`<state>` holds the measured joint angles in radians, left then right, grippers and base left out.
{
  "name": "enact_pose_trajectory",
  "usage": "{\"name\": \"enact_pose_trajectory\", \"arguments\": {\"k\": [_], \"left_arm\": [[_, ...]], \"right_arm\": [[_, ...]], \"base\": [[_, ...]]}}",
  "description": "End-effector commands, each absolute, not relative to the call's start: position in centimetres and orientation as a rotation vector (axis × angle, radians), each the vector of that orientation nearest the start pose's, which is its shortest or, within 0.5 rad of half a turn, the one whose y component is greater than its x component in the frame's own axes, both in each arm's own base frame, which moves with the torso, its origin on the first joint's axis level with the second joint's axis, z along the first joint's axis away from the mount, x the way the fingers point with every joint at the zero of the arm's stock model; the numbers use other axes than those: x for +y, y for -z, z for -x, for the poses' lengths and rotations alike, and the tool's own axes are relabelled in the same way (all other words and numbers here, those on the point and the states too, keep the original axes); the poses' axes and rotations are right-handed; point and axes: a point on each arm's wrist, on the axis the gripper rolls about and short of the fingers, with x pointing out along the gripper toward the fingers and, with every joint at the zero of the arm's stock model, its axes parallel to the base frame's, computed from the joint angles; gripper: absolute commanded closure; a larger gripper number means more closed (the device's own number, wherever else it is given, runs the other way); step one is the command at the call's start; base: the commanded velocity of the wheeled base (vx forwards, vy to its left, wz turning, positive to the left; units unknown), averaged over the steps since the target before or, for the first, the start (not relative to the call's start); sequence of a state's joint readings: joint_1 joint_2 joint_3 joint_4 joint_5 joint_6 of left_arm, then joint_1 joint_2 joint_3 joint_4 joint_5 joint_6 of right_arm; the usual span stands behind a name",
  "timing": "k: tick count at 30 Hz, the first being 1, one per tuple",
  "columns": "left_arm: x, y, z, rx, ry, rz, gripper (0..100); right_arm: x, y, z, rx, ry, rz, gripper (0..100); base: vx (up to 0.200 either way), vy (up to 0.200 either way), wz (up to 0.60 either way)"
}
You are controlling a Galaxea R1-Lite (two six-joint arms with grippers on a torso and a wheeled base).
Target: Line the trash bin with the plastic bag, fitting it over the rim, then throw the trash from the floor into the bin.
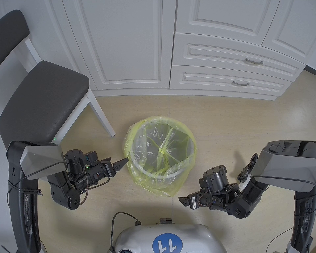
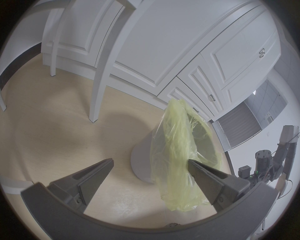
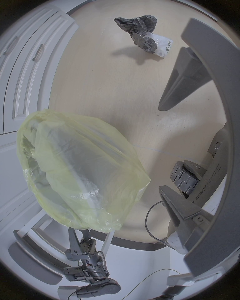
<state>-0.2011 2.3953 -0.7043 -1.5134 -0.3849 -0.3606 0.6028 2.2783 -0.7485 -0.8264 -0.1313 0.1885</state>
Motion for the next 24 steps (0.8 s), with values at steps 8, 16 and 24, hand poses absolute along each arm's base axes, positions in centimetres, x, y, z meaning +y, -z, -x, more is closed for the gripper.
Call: {"name": "enact_pose_trajectory", "arguments": {"k": [8,16,24], "left_arm": [[-7.5,1.2,-38.2,0.273,0.476,0.406,0],[-7.8,1.3,-40.2,0.237,0.377,0.463,0],[-9.9,1.3,-41.9,0.181,0.308,0.549,0]], "right_arm": [[19.9,0.8,-29.5,0.695,-0.385,0.075,0],[19.9,0.6,-29.4,0.692,-0.386,0.074,0],[20.0,0.7,-29.4,0.692,-0.389,0.074,0]], "base": [[0.0,0.0,0.0],[0.0,0.0,0.0],[0.0,0.0,0.0]]}}
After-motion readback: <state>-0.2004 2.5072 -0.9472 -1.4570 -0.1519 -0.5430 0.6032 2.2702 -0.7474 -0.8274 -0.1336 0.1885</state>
